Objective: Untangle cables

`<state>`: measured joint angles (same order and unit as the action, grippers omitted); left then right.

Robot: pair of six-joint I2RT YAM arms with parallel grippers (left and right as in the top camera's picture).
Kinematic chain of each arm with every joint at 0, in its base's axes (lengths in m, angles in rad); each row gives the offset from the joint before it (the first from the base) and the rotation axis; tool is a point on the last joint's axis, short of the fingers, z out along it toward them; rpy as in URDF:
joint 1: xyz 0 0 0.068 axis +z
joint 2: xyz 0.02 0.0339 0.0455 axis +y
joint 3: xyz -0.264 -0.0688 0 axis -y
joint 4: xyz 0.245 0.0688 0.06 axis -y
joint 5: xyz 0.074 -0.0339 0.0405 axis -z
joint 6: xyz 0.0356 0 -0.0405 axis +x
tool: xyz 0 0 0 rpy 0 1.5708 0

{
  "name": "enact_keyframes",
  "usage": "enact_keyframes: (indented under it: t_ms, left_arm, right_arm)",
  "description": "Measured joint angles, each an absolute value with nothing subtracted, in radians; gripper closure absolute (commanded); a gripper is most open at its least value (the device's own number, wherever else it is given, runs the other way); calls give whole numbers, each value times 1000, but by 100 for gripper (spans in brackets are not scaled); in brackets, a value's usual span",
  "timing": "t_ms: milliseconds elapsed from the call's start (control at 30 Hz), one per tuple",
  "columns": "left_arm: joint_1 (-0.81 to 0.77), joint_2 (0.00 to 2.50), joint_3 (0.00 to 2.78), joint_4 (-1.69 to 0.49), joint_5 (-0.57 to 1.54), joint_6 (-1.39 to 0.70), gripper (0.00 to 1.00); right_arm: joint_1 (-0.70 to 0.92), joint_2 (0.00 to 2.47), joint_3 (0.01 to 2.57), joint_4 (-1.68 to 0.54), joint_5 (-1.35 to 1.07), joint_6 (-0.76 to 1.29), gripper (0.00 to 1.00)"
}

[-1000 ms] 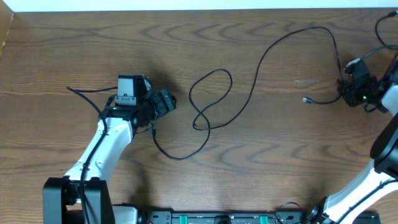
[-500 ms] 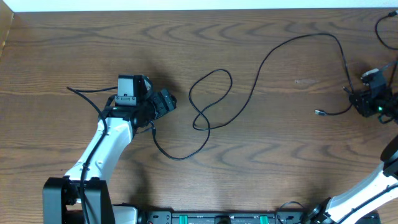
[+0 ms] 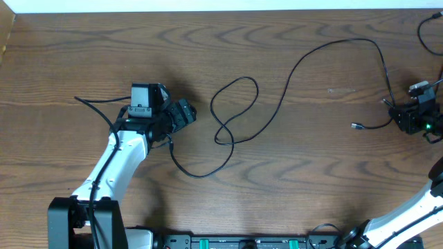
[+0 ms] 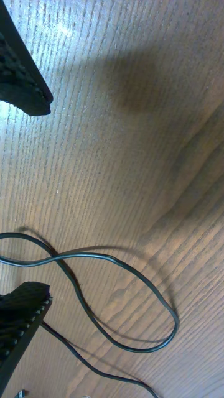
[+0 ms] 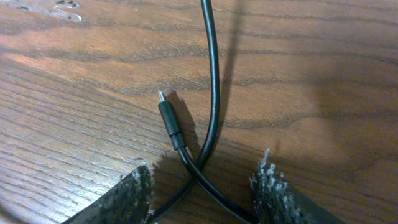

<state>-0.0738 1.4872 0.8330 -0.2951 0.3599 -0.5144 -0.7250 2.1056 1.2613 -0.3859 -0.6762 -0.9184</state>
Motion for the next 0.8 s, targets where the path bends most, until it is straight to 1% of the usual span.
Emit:
enact_keyframes:
  t_ms: [133, 333, 800]
  left_arm:
    - [-74, 1487, 833, -295, 360, -514, 9]
    - [-74, 1487, 833, -295, 360, -514, 9]
    - [-74, 1487, 833, -295, 360, -514, 10]
  right_arm:
    - [-736, 2115, 1270, -396, -715, -884, 43]
    - [-756, 2133, 1309, -436, -731, -863, 44]
    - [-764, 2135, 1330, -477, -695, -936, 43]
